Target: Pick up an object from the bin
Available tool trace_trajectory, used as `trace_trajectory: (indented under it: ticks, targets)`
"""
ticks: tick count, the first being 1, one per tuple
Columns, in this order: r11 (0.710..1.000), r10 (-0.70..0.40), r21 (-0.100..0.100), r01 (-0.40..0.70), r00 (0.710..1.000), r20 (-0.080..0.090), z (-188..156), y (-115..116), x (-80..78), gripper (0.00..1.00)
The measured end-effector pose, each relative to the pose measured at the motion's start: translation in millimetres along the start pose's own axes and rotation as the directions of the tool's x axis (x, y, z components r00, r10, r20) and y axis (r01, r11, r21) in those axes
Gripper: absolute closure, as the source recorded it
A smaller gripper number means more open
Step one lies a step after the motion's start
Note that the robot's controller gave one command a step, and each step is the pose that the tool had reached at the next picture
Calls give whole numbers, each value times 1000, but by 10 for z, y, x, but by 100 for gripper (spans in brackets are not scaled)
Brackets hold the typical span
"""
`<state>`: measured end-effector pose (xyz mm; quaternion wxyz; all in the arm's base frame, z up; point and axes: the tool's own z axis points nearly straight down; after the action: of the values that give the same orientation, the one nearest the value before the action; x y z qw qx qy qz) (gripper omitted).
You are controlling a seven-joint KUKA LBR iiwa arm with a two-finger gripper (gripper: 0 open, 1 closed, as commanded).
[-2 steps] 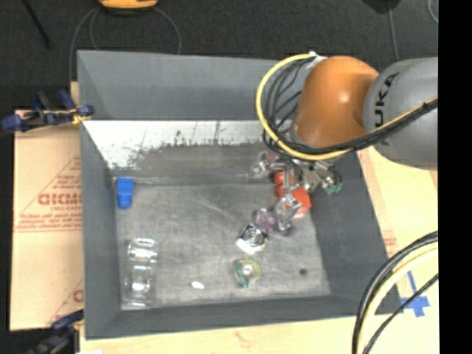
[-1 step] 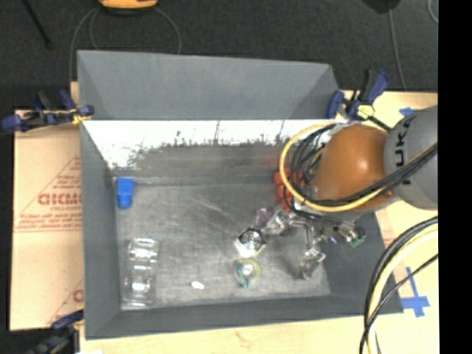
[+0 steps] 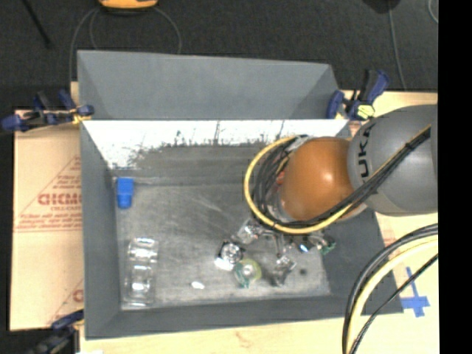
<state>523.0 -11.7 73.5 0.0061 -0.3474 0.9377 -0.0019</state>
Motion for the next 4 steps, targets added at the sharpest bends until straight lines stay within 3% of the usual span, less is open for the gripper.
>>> trace_trajectory:
  ticks: [1,2,3,4]
  targets:
    - [989,-146,-1,146,989,-3,1,533,-343,0]
    - [989,-147,4,147,989,8,-26,530,-376,100]
    - [985,-171,-5,171,985,-5,-309,526,-400,100]
    - [978,-210,-7,210,978,5,-8,349,-150,100]
